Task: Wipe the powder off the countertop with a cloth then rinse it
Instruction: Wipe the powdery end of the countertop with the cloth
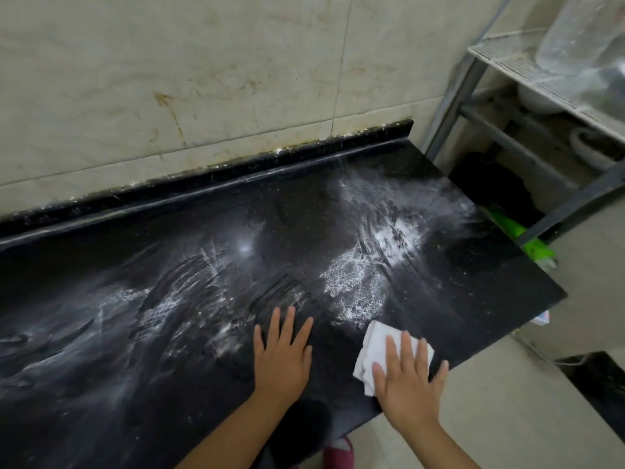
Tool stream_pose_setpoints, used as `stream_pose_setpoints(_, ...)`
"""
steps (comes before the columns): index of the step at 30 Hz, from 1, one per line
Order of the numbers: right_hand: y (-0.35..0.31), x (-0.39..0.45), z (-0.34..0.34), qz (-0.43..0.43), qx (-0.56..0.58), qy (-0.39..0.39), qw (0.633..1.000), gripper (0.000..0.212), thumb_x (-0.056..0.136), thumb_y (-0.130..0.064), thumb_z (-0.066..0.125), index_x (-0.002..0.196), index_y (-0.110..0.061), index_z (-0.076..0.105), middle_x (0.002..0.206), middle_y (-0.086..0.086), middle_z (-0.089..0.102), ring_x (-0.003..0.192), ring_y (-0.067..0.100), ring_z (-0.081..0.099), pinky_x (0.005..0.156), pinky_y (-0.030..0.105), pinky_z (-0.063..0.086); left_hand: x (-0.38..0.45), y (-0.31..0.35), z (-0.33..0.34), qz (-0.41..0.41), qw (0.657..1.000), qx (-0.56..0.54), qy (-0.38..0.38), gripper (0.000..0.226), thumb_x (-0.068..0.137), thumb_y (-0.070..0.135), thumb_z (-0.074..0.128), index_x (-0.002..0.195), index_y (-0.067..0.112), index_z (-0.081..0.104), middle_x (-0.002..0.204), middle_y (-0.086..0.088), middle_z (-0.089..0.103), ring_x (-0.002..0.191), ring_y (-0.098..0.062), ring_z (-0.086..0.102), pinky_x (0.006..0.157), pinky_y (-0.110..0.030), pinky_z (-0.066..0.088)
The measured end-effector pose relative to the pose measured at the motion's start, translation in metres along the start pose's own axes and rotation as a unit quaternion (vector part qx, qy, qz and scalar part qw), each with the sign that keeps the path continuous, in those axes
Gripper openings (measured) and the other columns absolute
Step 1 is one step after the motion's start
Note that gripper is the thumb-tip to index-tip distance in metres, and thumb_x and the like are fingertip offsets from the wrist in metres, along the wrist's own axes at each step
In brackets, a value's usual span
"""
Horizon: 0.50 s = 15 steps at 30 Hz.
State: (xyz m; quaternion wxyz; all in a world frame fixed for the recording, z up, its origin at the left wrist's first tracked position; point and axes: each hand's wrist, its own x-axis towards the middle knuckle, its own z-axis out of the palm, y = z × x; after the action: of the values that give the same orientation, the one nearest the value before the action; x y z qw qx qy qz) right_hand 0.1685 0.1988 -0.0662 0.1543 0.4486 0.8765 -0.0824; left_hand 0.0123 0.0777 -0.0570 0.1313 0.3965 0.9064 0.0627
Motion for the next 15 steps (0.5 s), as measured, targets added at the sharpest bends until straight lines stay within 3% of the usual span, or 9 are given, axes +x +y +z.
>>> stream_pose_setpoints(2,0.001,0.016,-0.021,0.050,0.007,-0.007,0.999,0.084,0.091,-0.047,-0.009,0.128,-0.006,0.054,0.136,0.023,0.047,0.130,0.040,0.034,0.102,0.054,0.011,0.010,0.013,-0.007,0.017,1.000,0.005,-0.008,0.044,0.093,0.037,0.026,0.128,0.031,0.051,0.143,-0.001,0.037,0.134,-0.031,0.031,0.102,-0.053,0.033)
stream_pose_setpoints(3,0.001,0.025,-0.028,0.062,-0.006,-0.018,0.998,0.082,0.088,-0.047,-0.011,0.141,-0.006,0.036,0.148,0.024,0.027,0.139,0.038,0.019,0.107,0.053,0.005,0.014,0.017,-0.006,0.023,1.000,0.015,-0.009,0.043,0.095,0.037,0.025,0.136,0.032,0.039,0.148,0.002,0.021,0.139,-0.029,0.022,0.108,-0.051,0.024)
stream_pose_setpoints(4,0.000,0.034,-0.033,0.071,0.000,-0.022,0.997,0.073,0.090,-0.046,-0.007,0.147,-0.007,0.017,0.154,0.021,0.007,0.143,0.035,0.003,0.111,0.051,0.000,0.017,0.020,-0.003,0.023,0.999,0.020,0.010,0.043,0.097,0.037,0.022,0.136,0.031,0.039,0.148,0.001,0.021,0.139,-0.029,0.023,0.110,-0.049,0.021)
stream_pose_setpoints(5,-0.003,0.043,-0.035,0.084,0.016,-0.028,0.996,0.063,0.096,-0.043,0.001,0.149,-0.009,0.005,0.155,0.018,-0.005,0.143,0.032,-0.007,0.113,0.051,-0.002,0.018,0.021,0.005,0.019,0.999,0.014,0.025,0.047,0.097,0.038,0.018,0.129,0.028,0.050,0.143,-0.003,0.037,0.134,-0.029,0.032,0.108,-0.048,0.023)
stream_pose_setpoints(7,-0.014,0.060,-0.039,0.063,0.023,-0.027,0.997,0.058,0.099,-0.041,0.010,0.149,-0.014,-0.005,0.155,0.012,-0.016,0.143,0.031,-0.014,0.113,0.052,-0.003,0.019,0.020,0.015,0.017,0.999,0.009,-0.031,0.064,0.098,0.039,0.007,0.113,0.020,0.065,0.124,-0.009,0.060,0.121,-0.030,0.046,0.104,-0.046,0.018)
stream_pose_setpoints(10,-0.041,0.064,-0.035,-0.058,0.022,-0.015,0.998,0.081,0.076,-0.063,-0.026,0.147,-0.026,-0.012,0.151,-0.003,-0.026,0.141,0.031,-0.018,0.111,0.055,-0.010,0.017,0.017,0.017,0.014,0.999,0.014,-0.029,0.052,0.092,0.037,0.023,0.112,0.017,0.067,0.120,-0.012,0.062,0.113,-0.032,0.057,0.098,-0.047,0.020)
stream_pose_setpoints(12,-0.046,0.055,-0.027,-0.098,0.013,-0.018,0.995,0.108,0.053,-0.065,-0.045,0.147,-0.027,-0.009,0.144,-0.011,-0.027,0.142,0.030,-0.017,0.110,0.053,-0.013,0.018,0.018,0.020,0.017,0.999,0.010,-0.033,0.050,0.082,0.036,0.031,0.111,0.016,0.067,0.120,-0.013,0.062,0.112,-0.033,0.058,0.096,-0.046,0.022)
stream_pose_setpoints(13,-0.044,0.047,-0.024,-0.099,0.011,-0.027,0.995,0.106,0.059,-0.064,-0.042,0.148,-0.025,-0.001,0.147,-0.009,-0.020,0.143,0.031,-0.010,0.111,0.052,-0.011,0.019,0.018,0.020,0.020,0.999,0.009,-0.031,0.051,0.081,0.036,0.032,0.112,0.015,0.066,0.120,-0.014,0.062,0.112,-0.033,0.058,0.096,-0.047,0.022)
stream_pose_setpoints(15,-0.028,0.026,-0.012,-0.097,-0.017,-0.002,0.995,0.081,0.088,-0.057,-0.017,0.143,-0.019,0.027,0.151,0.002,0.025,0.137,0.034,0.017,0.109,0.051,0.007,0.017,0.017,0.023,0.019,1.000,0.004,-0.020,0.051,0.081,0.036,0.032,0.113,0.014,0.066,0.120,-0.015,0.061,0.112,-0.034,0.057,0.096,-0.047,0.021)
